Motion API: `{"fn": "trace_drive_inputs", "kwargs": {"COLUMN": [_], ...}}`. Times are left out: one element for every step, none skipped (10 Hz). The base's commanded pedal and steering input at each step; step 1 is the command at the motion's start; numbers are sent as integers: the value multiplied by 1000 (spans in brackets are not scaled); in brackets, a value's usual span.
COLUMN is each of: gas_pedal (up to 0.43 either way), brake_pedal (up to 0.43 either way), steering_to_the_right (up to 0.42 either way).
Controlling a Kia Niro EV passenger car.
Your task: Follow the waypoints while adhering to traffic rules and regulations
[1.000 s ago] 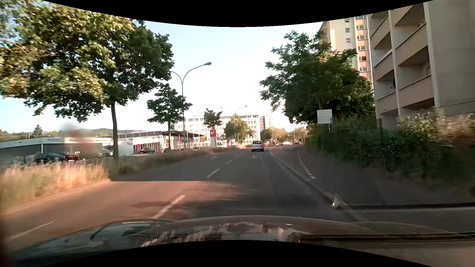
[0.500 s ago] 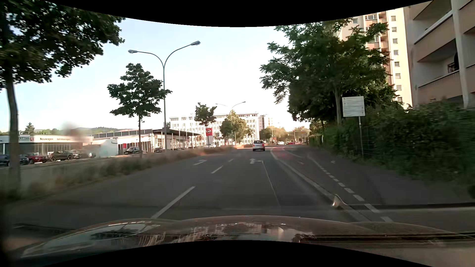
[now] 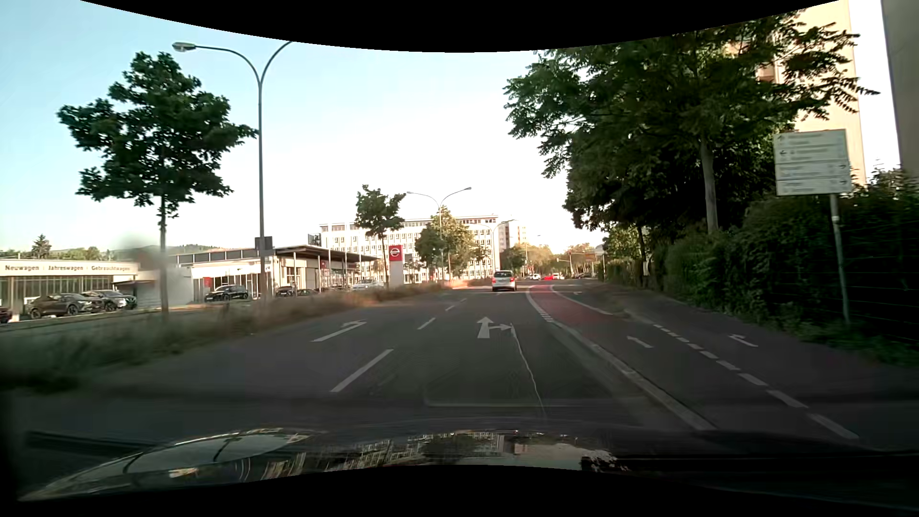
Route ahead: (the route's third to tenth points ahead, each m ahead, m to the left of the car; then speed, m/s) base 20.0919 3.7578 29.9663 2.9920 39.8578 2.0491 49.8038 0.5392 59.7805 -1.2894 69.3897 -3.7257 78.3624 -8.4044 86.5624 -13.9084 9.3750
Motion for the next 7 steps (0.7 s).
{"fn": "trace_drive_inputs", "kwargs": {"gas_pedal": [0,0,0,0,0,0,0], "brake_pedal": [0,0,0,0,0,0,0], "steering_to_the_right": [13,13,15,20,22,24,28]}}
